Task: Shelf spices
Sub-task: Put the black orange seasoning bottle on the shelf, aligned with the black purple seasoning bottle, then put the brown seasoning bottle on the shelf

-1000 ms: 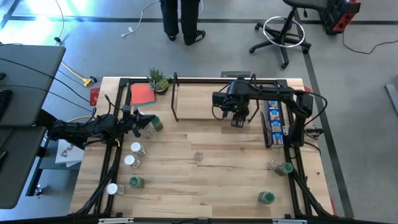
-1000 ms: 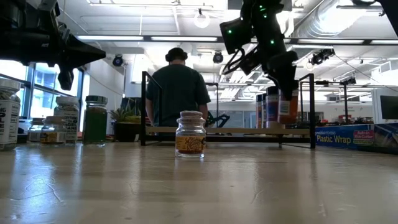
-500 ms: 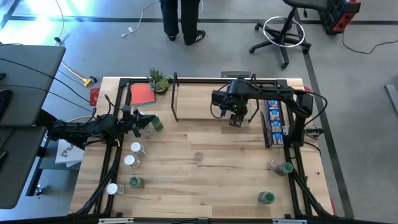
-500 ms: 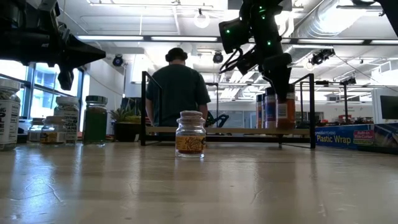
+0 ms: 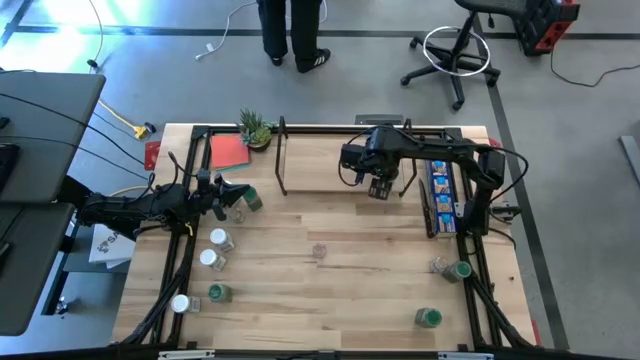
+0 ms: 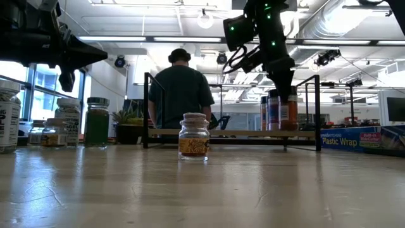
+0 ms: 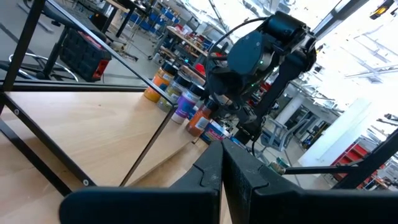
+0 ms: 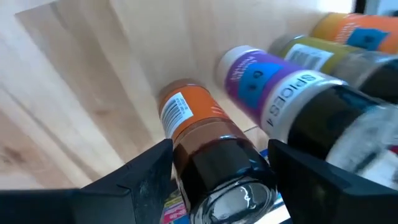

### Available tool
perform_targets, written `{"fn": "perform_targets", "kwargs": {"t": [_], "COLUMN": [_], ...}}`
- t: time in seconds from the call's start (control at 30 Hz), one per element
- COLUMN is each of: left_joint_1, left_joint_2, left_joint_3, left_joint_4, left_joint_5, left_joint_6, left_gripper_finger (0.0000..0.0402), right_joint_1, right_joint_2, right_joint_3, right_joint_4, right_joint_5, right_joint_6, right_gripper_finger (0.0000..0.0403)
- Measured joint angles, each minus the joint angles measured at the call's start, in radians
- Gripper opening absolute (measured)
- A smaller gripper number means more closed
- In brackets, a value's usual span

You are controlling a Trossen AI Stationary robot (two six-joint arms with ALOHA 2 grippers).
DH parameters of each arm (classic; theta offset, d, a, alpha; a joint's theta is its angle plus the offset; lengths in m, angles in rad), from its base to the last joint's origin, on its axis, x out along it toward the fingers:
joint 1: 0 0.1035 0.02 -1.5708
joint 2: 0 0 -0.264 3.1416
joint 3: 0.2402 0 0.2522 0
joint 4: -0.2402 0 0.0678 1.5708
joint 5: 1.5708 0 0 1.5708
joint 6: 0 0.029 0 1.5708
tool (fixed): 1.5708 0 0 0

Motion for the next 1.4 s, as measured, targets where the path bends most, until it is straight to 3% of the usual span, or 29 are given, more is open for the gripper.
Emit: {"fn": "perform_targets", "kwargs": {"t": [0.5,0.57,0.67,0.8,1.13,1.4], "left_joint_1": [0.000,0.000,0.000,0.000,0.000,0.000], "left_joint_2": [0.000,0.000,0.000,0.000,0.000,0.000], "left_joint_3": [0.000,0.000,0.000,0.000,0.000,0.000], "left_joint_4": [-0.002,-0.002,-0.002,-0.008,-0.009,-0.009], "left_joint_5": [0.000,0.000,0.000,0.000,0.001,0.001], "left_joint_6": [0.000,0.000,0.000,0.000,0.000,-0.003], "left_gripper_finger": [0.0001,0.0001,0.0001,0.0001,0.0001,0.0001], "right_joint_1": [0.045,0.066,0.084,0.082,0.038,0.036], "right_joint_2": [-0.091,-0.124,-0.183,-0.241,-0.258,-0.258], "right_joint_3": [0.081,0.089,0.090,0.078,-0.139,-0.192], "right_joint_4": [0.015,0.004,-0.026,-0.007,0.088,0.190], "right_joint_5": [0.036,0.003,-0.140,-0.294,-0.325,-0.260], "right_joint_6": [-0.009,-0.028,-0.085,-0.155,-0.127,-0.093], "right_gripper_finger": [0.0257,0.0257,0.0248,0.0209,0.0056,0.0017]}}
